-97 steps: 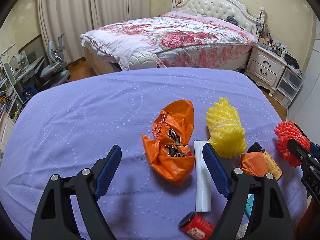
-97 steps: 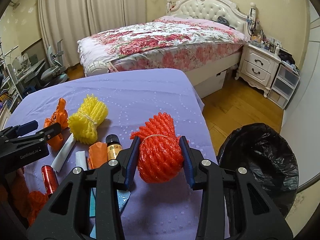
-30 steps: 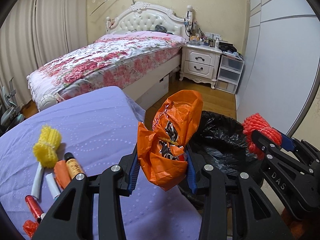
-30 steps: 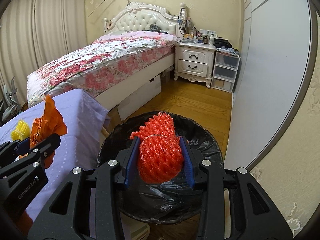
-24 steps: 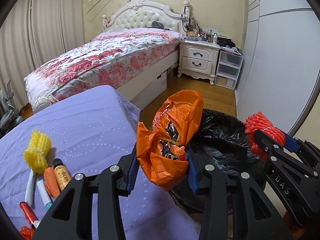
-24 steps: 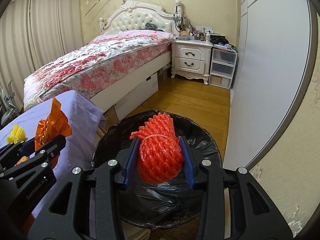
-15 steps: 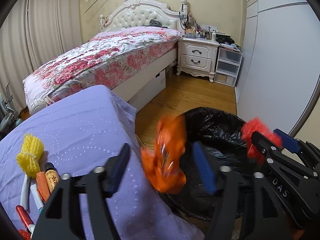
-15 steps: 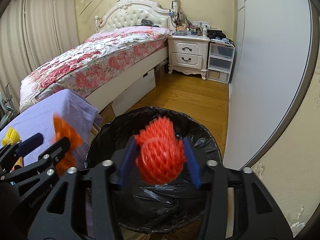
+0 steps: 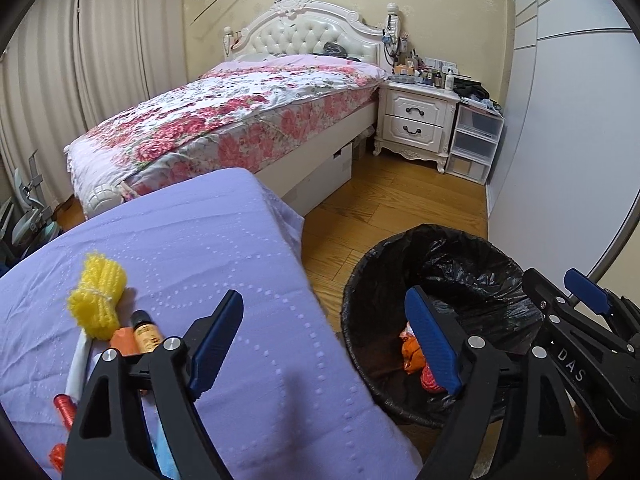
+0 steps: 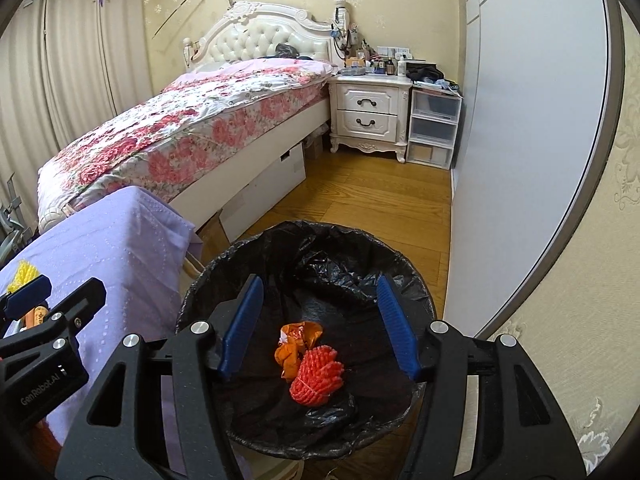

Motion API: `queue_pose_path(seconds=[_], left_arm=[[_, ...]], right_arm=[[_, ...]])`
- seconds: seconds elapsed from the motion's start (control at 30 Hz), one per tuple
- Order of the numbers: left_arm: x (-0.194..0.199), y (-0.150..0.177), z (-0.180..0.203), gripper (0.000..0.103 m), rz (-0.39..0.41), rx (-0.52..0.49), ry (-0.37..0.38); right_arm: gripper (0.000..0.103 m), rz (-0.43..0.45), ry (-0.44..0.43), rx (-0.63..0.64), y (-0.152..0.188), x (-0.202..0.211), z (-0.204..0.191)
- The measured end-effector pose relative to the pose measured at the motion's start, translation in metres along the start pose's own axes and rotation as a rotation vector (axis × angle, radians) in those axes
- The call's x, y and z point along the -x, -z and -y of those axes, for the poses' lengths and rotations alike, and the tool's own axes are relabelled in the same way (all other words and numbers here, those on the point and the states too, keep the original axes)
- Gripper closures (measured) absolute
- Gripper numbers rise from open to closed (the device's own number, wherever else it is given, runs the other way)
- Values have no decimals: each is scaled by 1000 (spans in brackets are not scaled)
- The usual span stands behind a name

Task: Collect trash
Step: 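Open both tools to drop the net and snack bag into the bin, then return to the bed and grasp the red plastic bag with the left tool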

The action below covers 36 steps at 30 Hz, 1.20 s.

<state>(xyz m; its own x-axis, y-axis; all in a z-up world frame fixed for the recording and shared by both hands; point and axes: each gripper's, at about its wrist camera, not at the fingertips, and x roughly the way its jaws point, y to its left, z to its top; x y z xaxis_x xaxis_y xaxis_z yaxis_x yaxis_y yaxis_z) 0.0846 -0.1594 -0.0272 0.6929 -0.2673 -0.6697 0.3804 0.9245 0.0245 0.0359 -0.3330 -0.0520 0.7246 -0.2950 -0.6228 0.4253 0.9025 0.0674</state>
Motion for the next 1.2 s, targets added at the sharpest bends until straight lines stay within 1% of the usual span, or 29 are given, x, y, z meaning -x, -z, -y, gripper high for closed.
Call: queue_pose_path(seconds=[0.2,0.4,0.63,0.9,1.07,1.2], left_arm=[[20,6,-19,22,3,23,-30],[46,19,-38,22,10,31,-58],[77,45,-66,22,8,55,-96],[117,77,-104,22,19,94,-172],[128,99,-124,22,4,119,-213],[130,114,-138,22,-21,144,-226]], right_arm=[[44,2,-30,33,7,15,-15],[44,-13,-67,58,18,30,-30],[44,-22,-114,102,38,57,-49],[44,-19,-176,155,61,93,-73],[44,-15,-230,192,73,110,-89],[44,-14,-257,224,80,117,-102]])
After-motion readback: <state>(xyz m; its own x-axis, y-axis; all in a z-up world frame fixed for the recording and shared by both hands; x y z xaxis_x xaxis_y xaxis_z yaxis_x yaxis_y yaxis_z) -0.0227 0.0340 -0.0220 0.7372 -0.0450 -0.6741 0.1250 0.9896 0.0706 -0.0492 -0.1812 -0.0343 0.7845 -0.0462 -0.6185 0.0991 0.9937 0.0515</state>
